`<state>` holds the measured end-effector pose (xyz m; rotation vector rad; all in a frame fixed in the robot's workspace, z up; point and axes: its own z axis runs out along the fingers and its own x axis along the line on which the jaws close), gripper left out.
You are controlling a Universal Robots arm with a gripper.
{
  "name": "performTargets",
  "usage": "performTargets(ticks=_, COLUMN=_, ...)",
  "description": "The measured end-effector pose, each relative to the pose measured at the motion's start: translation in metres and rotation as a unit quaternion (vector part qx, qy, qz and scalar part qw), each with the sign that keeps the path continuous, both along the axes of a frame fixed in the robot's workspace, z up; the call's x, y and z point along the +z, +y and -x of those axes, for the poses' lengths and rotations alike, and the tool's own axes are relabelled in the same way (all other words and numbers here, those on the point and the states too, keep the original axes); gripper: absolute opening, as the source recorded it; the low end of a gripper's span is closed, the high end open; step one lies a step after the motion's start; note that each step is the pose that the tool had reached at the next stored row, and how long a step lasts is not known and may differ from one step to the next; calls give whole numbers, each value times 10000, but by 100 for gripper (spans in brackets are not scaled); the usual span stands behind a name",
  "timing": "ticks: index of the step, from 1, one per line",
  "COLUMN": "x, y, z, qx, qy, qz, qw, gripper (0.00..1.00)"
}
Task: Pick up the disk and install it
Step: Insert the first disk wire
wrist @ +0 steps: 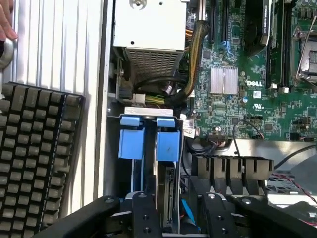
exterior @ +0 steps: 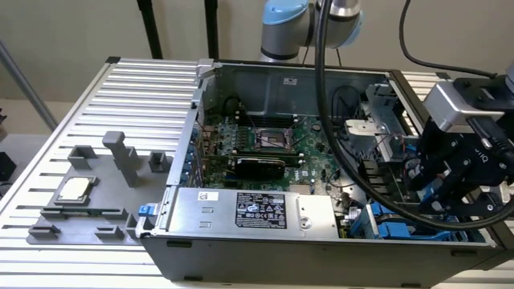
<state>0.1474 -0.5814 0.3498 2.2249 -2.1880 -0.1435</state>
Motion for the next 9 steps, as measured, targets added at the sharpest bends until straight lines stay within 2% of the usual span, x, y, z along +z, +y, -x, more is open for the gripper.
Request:
performTargets(ticks=3, x=0, y=-22, z=-74, qx=0, qy=0, qz=-104, qw=9999, gripper=100)
performTargets(ticks=5, x=0, y=-32, z=-141, qx=0, qy=0, qz=-162, qw=9999, gripper=100)
performTargets(ticks=7, x=2, y=-46, z=-217, qx=0, qy=0, qz=-197, qw=9998, gripper=100)
performTargets(ticks=9, x=6, y=-67, z=-292, qx=0, qy=2, qz=-208, qw=9998, gripper=100)
